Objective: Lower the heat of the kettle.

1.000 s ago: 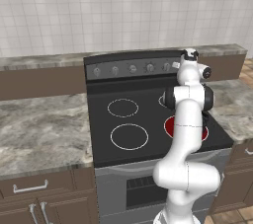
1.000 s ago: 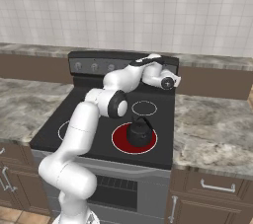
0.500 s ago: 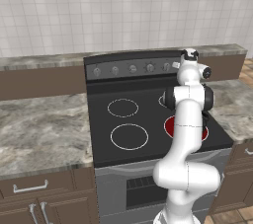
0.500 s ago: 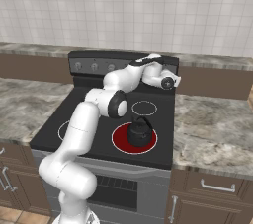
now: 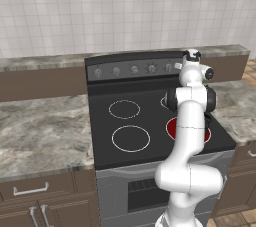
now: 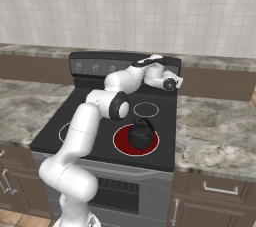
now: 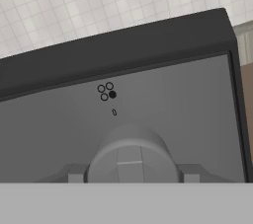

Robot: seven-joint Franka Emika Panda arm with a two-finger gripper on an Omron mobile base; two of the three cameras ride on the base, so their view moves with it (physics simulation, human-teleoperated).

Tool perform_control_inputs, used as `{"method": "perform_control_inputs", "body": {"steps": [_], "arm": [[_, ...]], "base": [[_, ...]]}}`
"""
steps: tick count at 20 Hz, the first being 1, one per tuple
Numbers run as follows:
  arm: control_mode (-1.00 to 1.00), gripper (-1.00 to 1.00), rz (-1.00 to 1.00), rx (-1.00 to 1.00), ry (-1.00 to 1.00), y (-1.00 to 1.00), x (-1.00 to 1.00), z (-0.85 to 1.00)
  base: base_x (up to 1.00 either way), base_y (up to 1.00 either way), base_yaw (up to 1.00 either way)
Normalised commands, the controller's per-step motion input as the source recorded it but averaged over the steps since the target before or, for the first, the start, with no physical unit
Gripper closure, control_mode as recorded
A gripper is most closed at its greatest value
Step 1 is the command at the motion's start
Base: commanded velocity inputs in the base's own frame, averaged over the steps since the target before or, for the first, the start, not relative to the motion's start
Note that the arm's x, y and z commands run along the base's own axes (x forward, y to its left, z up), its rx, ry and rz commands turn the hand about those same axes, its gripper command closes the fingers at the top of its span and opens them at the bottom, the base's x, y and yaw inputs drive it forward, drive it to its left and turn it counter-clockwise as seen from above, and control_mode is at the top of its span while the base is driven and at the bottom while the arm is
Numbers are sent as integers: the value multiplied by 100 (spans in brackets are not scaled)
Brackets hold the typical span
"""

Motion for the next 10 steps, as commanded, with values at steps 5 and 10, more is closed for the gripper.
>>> {"method": "perform_control_inputs", "body": {"steps": [5, 10], "arm": [[-100, 100, 0, 5, 0, 0, 0, -11], [-100, 100, 0, 8, 0, 0, -1, -18]], "base": [[0, 0, 0], [0, 0, 0]]}}
